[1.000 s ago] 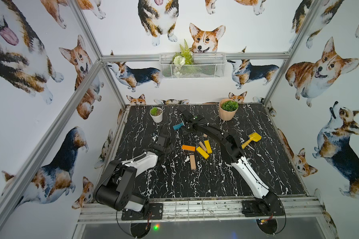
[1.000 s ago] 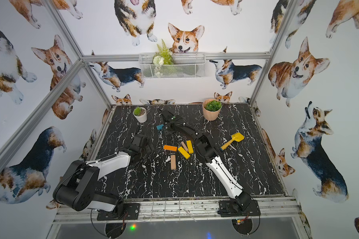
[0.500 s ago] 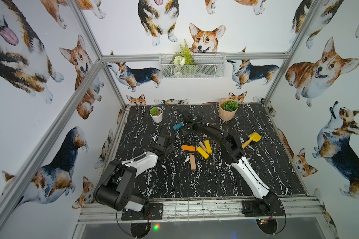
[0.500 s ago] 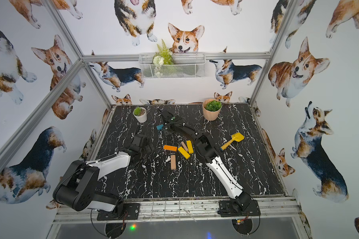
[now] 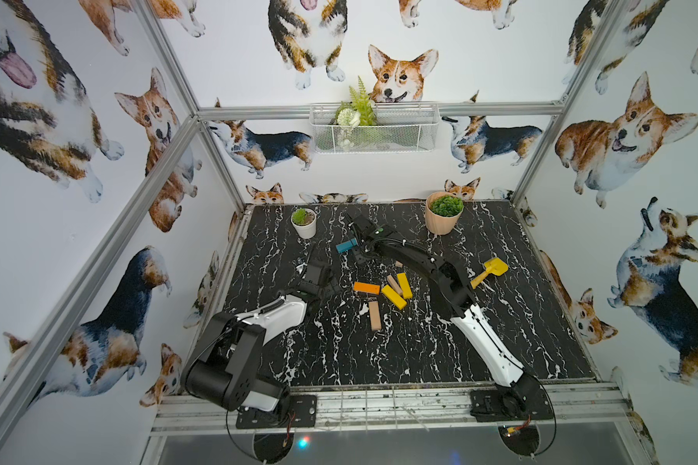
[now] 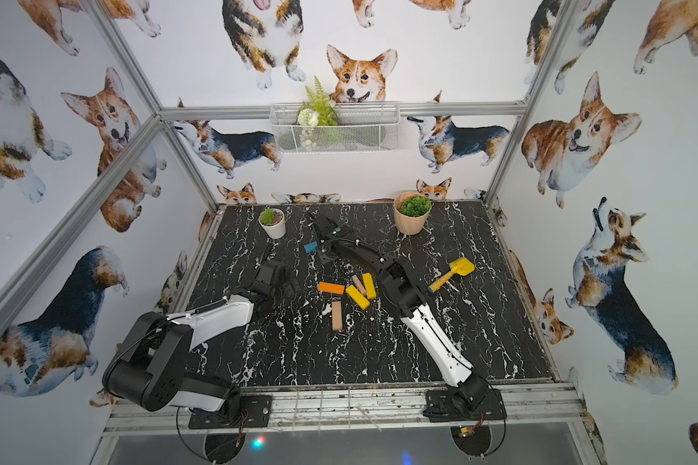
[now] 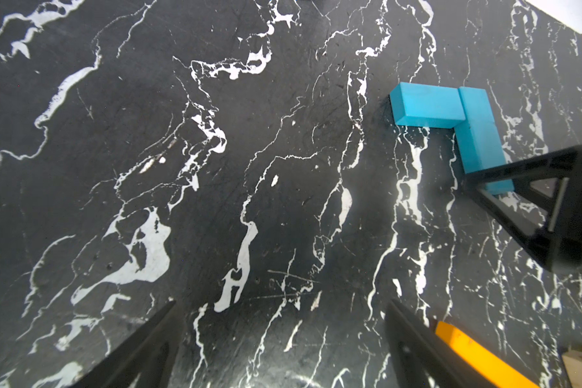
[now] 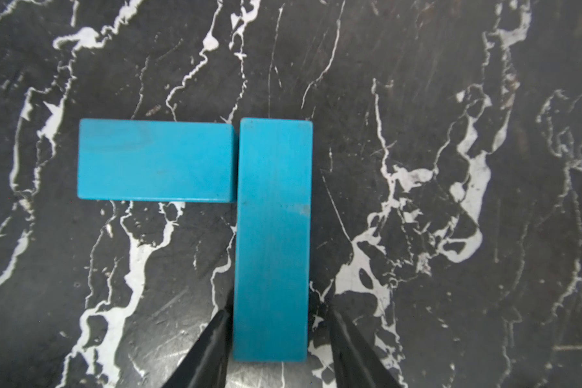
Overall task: Assemble a giraffe with building blocks
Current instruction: Assemble the building block at the center of the board, then pick up the building block from the center of the board.
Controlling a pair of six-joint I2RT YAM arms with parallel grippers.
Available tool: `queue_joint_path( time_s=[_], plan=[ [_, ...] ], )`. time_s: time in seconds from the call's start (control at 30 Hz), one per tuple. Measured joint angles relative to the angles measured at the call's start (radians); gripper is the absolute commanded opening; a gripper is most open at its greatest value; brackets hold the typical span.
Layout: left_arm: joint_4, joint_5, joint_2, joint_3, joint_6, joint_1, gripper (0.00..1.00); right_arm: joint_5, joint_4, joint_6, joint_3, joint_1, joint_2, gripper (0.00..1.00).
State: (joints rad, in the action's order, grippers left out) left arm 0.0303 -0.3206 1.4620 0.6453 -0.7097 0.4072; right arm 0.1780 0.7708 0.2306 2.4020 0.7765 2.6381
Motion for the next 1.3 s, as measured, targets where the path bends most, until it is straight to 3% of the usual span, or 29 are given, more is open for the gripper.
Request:
queue_joint_path(
  time_s=[0.2, 0.33, 0.57, 0.77, 1.0, 1.13, 1.3],
  plan=[
    [0.000, 0.000, -0.004, 0.000, 0.000, 0.000, 0.96, -0.022, 0.040, -0.002, -0.006, 0.000, -0.020, 0.67],
    [0.000, -0.005, -0.014, 0.000, 0.004, 0.000, 0.96, -0.027, 0.071, -0.015, -0.054, 0.002, -0.097, 0.69],
    [0.005, 0.015, -0.016, -0.003, 0.003, -0.030, 0.96, -0.134, 0.015, -0.072, -0.465, 0.000, -0.452, 0.75],
    [0.032, 0.089, 0.015, -0.013, -0.005, -0.060, 0.96, -0.273, 0.007, -0.093, -0.687, 0.004, -0.528, 0.77],
    [0.064, 0.139, 0.027, -0.021, -0.008, -0.064, 0.96, -0.303, -0.003, -0.104, -0.694, 0.056, -0.511, 0.80],
    [0.069, 0.143, 0.027, -0.023, -0.008, -0.064, 0.95, -0.294, 0.001, -0.123, -0.639, 0.059, -0.454, 1.00],
    [0.074, 0.150, 0.031, -0.023, -0.007, -0.064, 0.95, -0.274, 0.030, -0.152, -0.542, 0.057, -0.372, 1.00]
  ],
)
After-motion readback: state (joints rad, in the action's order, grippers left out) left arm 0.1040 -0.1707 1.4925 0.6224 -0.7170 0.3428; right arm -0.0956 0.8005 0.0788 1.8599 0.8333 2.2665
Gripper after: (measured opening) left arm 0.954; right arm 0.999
